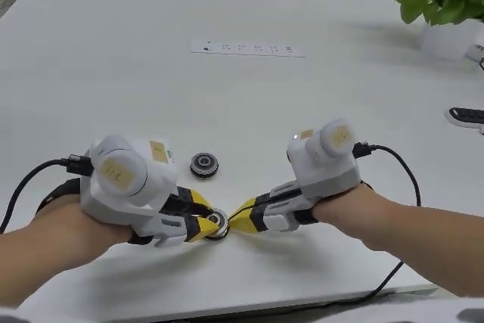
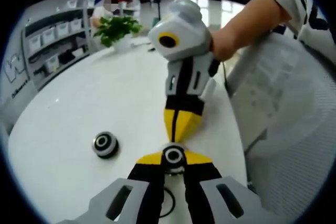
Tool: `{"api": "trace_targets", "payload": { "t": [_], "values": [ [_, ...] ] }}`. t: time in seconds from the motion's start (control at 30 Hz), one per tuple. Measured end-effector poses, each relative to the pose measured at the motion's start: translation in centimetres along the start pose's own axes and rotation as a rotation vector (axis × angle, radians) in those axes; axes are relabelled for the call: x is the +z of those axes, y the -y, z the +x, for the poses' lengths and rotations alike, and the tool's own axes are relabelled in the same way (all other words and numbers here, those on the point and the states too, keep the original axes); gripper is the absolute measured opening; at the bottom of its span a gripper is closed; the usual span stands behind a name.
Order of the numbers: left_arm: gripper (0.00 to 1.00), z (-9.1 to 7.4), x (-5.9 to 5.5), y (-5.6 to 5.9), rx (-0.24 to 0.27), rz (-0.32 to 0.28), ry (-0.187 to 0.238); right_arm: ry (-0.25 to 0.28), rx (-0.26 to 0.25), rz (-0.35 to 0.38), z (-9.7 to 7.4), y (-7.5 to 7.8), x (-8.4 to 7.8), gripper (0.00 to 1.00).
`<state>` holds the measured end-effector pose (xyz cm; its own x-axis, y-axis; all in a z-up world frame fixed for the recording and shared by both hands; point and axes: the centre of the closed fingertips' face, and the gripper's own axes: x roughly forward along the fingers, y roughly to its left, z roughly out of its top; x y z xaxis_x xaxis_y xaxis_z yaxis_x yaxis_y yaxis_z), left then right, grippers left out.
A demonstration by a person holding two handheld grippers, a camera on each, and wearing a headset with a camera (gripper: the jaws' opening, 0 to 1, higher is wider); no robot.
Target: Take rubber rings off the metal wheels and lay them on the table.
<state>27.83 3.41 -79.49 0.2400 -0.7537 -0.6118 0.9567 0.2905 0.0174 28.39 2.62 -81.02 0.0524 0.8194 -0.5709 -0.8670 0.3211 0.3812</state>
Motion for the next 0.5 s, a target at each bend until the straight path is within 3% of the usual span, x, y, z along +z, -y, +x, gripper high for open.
{"api": "trace_targets", "payload": {
  "t": [0.3, 0.5],
  "values": [
    [0.13, 0.0, 0.0, 0.0, 0.006, 0.004, -0.005, 0.074, 0.015, 0.088, -0.3, 0.0, 1.1, 0.00],
    [0.13, 0.0, 0.0, 0.0, 0.012, 0.006, -0.013, 0.075, 0.017, 0.084, -0.2, -0.3, 1.3, 0.00]
  ]
}}
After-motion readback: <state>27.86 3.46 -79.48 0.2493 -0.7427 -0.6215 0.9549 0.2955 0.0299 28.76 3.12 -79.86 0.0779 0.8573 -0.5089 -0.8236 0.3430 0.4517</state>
